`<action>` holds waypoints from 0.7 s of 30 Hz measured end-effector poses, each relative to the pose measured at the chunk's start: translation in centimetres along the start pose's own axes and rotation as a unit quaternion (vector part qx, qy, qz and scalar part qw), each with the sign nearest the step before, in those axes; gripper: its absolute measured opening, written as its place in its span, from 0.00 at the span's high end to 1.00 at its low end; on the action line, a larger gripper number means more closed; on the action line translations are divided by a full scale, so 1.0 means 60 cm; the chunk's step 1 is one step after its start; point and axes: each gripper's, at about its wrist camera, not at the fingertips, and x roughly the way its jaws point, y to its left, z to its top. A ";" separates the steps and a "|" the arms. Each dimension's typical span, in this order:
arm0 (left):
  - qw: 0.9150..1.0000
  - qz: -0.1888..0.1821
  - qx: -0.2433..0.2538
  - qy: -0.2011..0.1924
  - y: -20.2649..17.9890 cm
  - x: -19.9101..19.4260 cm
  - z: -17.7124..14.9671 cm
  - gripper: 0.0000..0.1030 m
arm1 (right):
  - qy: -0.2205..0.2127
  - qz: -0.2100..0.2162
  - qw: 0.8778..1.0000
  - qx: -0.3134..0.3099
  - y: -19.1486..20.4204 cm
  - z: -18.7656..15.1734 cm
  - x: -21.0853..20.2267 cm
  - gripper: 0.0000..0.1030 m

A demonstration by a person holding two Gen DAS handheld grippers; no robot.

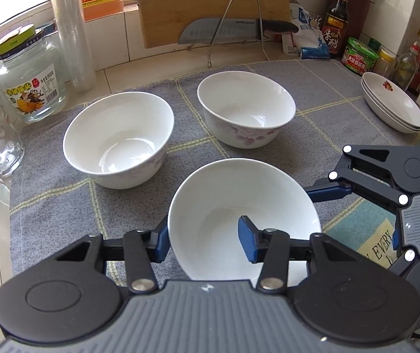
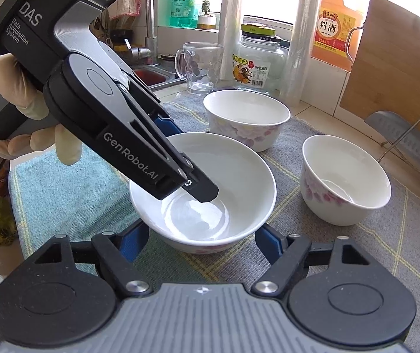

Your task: Organize plates and bowls

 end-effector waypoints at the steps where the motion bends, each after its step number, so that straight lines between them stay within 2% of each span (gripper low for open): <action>1: 1.000 0.000 0.002 0.000 -0.003 0.000 0.000 0.55 | 0.001 0.000 1.000 0.000 -0.001 -0.001 -0.004 0.20; 10: 0.999 -0.024 0.023 -0.005 -0.054 0.003 0.013 0.55 | 0.007 -0.017 1.000 0.010 -0.021 -0.023 -0.050 0.20; 21: 0.996 -0.059 0.066 -0.013 -0.140 0.024 0.054 0.55 | 0.013 -0.059 0.997 0.043 -0.068 -0.070 -0.119 0.20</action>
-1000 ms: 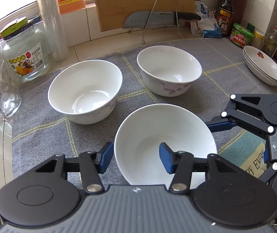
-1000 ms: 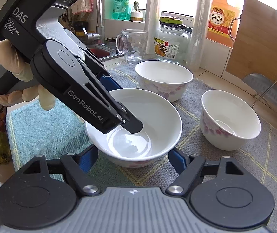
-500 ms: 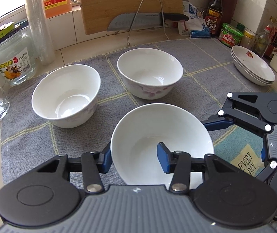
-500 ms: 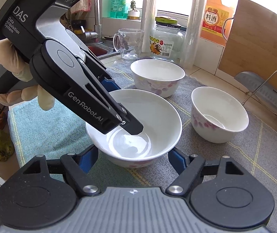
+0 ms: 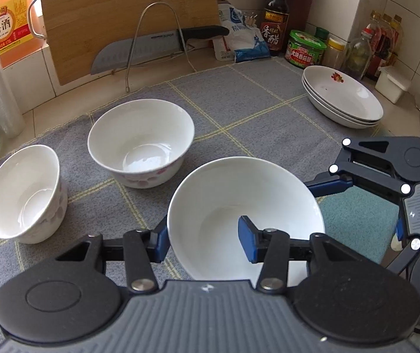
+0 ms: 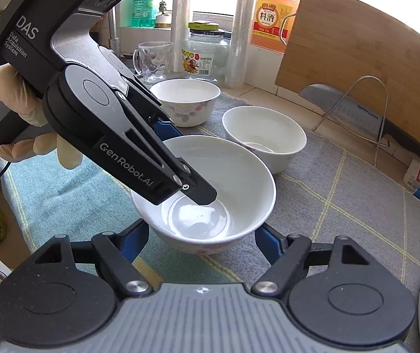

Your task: Organize plates and bowls

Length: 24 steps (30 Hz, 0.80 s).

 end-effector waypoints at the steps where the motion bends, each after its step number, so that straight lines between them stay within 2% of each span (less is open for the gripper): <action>1: 1.000 -0.003 0.004 0.000 -0.008 0.004 0.005 0.55 | 0.001 -0.004 1.000 0.003 -0.006 -0.005 -0.005 0.20; 12: 0.999 -0.025 0.033 -0.002 -0.069 0.042 0.043 0.55 | 0.008 -0.031 0.999 0.029 -0.063 -0.043 -0.039 0.20; 24: 0.999 -0.030 0.037 0.006 -0.093 0.069 0.057 0.55 | 0.014 -0.034 0.999 0.036 -0.090 -0.060 -0.046 0.20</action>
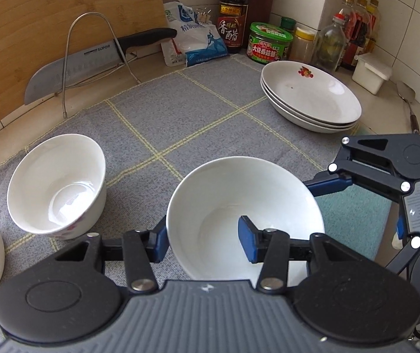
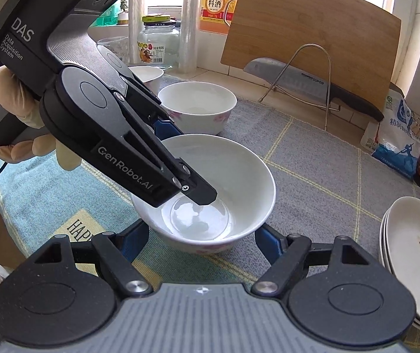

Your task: Organize plates and bowls

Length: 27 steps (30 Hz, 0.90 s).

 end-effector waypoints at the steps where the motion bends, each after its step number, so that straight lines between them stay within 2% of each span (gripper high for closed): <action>1: 1.000 0.000 0.000 0.001 -0.001 0.001 0.000 0.55 | 0.001 0.001 1.000 0.001 -0.001 -0.001 0.000 0.20; 11: 1.000 0.001 -0.005 0.007 0.000 0.010 -0.002 0.54 | 0.006 0.005 1.000 0.005 -0.004 -0.004 0.007 0.20; 14: 1.000 -0.004 -0.009 0.004 0.000 0.010 -0.005 0.41 | 0.006 0.005 1.000 0.007 -0.003 -0.004 0.009 0.19; 16: 1.000 -0.001 -0.005 -0.006 -0.002 0.005 -0.005 0.21 | 0.003 0.011 1.000 0.006 -0.002 -0.004 0.007 0.14; 17: 1.000 0.000 -0.004 -0.012 -0.003 0.002 -0.006 0.18 | 0.003 0.012 1.000 0.006 -0.001 -0.004 0.006 0.13; 21: 1.000 0.007 -0.009 -0.023 0.001 -0.010 -0.004 0.13 | -0.003 0.012 1.000 0.009 -0.004 -0.004 0.001 0.08; 23: 0.999 0.010 -0.015 -0.028 0.005 -0.018 -0.005 0.13 | -0.012 0.010 1.000 0.006 -0.004 -0.002 -0.006 0.00; 27: 0.999 0.021 -0.017 -0.037 0.011 -0.032 -0.007 0.12 | -0.018 0.014 1.000 0.000 -0.003 0.003 -0.018 0.00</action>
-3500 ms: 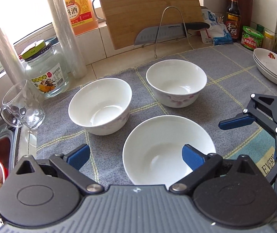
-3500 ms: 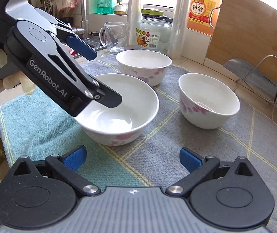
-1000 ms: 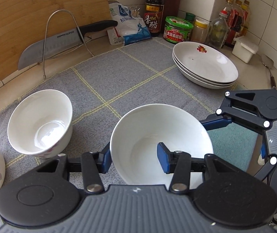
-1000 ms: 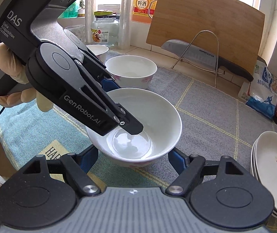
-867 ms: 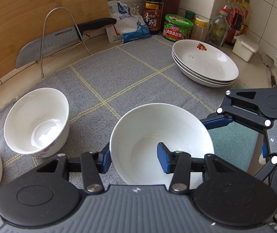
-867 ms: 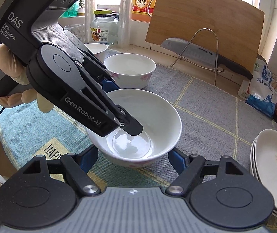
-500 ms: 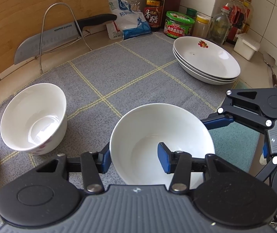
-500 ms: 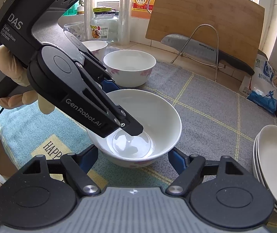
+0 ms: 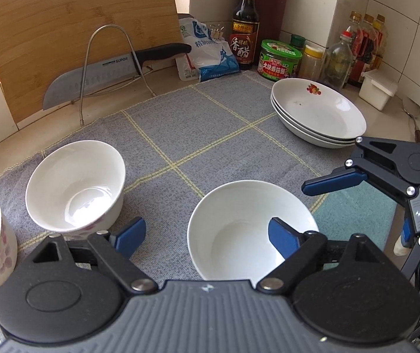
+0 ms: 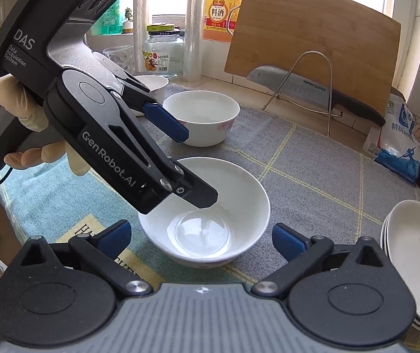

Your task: Organize plates and bowls

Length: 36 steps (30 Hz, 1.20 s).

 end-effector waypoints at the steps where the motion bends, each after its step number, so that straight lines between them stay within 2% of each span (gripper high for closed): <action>1: 1.000 0.004 0.000 -0.003 0.002 -0.004 -0.001 0.12 | 0.000 0.001 1.000 -0.001 0.000 0.001 -0.002 0.00; 10: 0.997 0.049 -0.045 -0.033 0.040 -0.038 -0.017 0.09 | -0.005 -0.003 1.000 -0.017 -0.005 0.018 -0.009 0.00; 15: 0.992 0.101 -0.066 -0.030 0.069 -0.034 -0.034 0.09 | -0.011 -0.001 1.000 -0.025 -0.014 0.037 -0.002 0.00; 21: 0.986 0.157 -0.052 -0.032 0.085 -0.016 -0.046 0.09 | -0.012 0.009 1.000 -0.019 -0.030 0.071 0.027 0.00; 36: 0.984 0.160 -0.077 -0.035 0.110 0.035 -0.025 0.09 | 0.018 0.061 0.998 -0.030 -0.079 0.191 0.169 0.00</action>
